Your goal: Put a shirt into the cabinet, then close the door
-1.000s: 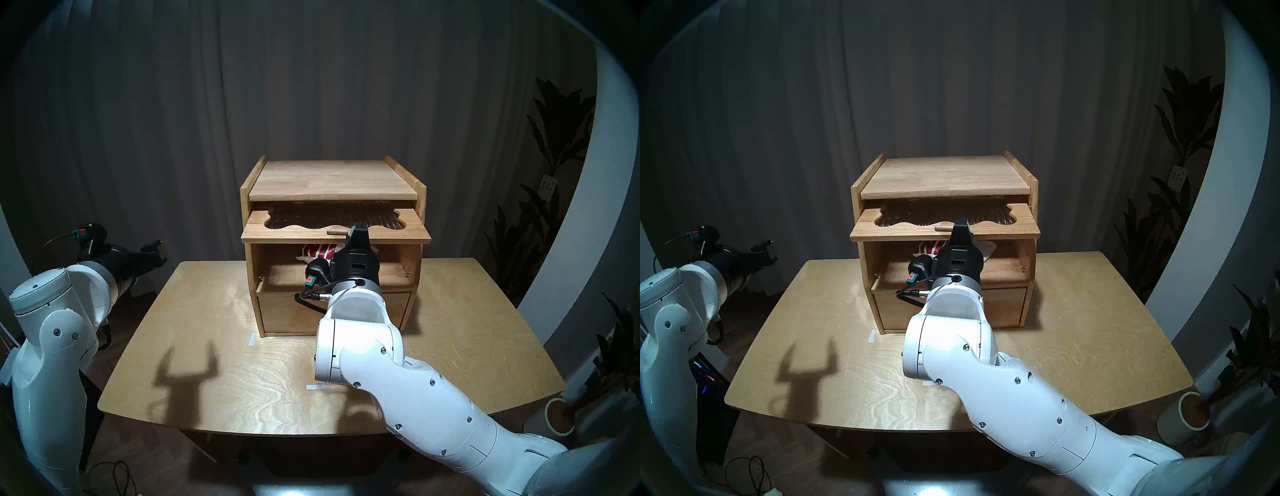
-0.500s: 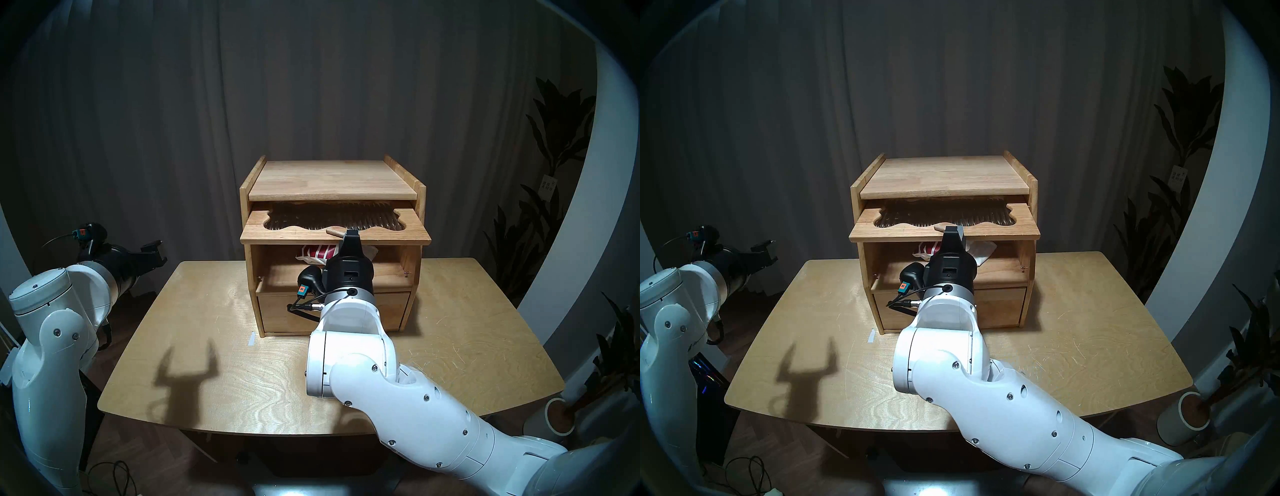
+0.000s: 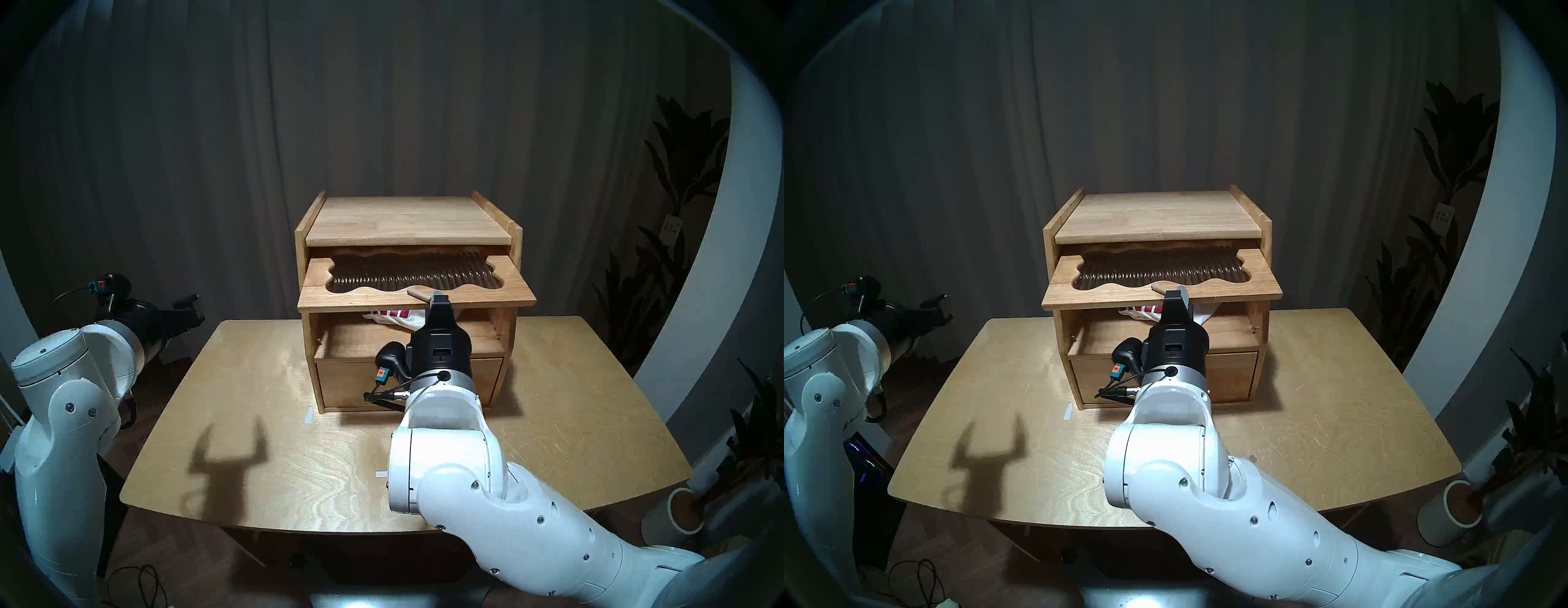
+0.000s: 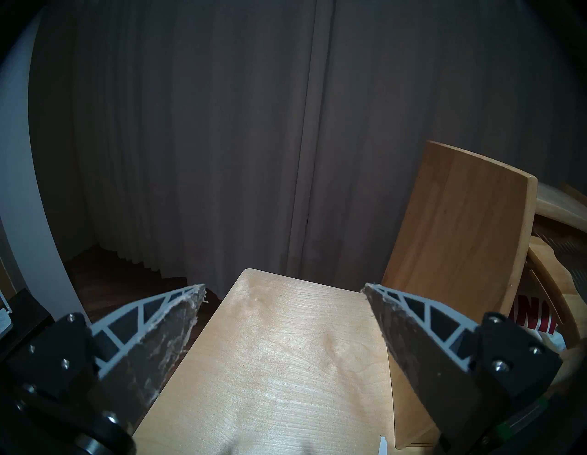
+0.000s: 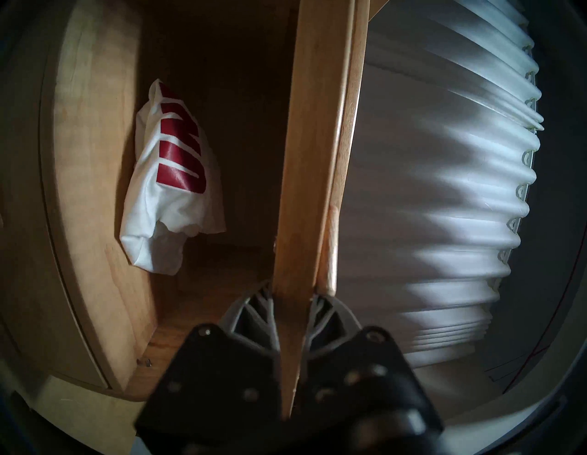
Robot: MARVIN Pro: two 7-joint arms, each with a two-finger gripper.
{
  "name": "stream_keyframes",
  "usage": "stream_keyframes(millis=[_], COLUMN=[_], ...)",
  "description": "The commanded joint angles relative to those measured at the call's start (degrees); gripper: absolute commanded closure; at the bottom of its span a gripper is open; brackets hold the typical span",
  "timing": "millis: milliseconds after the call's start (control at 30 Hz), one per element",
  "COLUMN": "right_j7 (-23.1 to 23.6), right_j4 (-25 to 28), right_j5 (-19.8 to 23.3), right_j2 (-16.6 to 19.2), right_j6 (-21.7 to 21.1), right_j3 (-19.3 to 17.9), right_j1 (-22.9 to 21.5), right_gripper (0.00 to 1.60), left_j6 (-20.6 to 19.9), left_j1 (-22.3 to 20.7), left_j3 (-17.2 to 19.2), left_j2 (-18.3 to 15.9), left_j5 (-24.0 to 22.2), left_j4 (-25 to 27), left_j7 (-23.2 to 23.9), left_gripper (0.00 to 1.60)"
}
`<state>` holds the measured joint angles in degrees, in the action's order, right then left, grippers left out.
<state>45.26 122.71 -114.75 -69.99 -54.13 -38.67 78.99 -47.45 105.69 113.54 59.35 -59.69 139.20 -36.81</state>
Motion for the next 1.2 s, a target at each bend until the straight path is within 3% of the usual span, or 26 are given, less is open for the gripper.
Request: stream_keyframes(millis=[0,733,900,1167], right_j7=[0.4,-1.9,0.5,4.7], right_j4=[2.3,-3.2,-1.4,2.4], right_j5=[-1.3,4.0,5.4,5.4], right_j2=[1.2,-4.2,-1.9,1.4], right_j6=[-0.1,1.8,-0.9,-0.9], right_j3=[-0.7,4.0,6.2,6.8], right_j1=[0.5,-4.7,-5.7,-5.2], right_gripper=[1.60,1.60,1.60,1.60], left_j6=[0.2,0.2,0.2,0.2], left_j1=[-0.2,-0.3,-0.3,-0.3], left_j3=[0.4,0.4,0.4,0.3], left_j2=[0.1,0.1,0.1,0.1], left_j5=[0.1,0.1,0.1,0.1], left_j4=[0.8,0.8,0.8,0.8], left_j7=[-0.2,-0.2,-0.2,-0.1], left_gripper=[0.00,0.00,0.00,0.00])
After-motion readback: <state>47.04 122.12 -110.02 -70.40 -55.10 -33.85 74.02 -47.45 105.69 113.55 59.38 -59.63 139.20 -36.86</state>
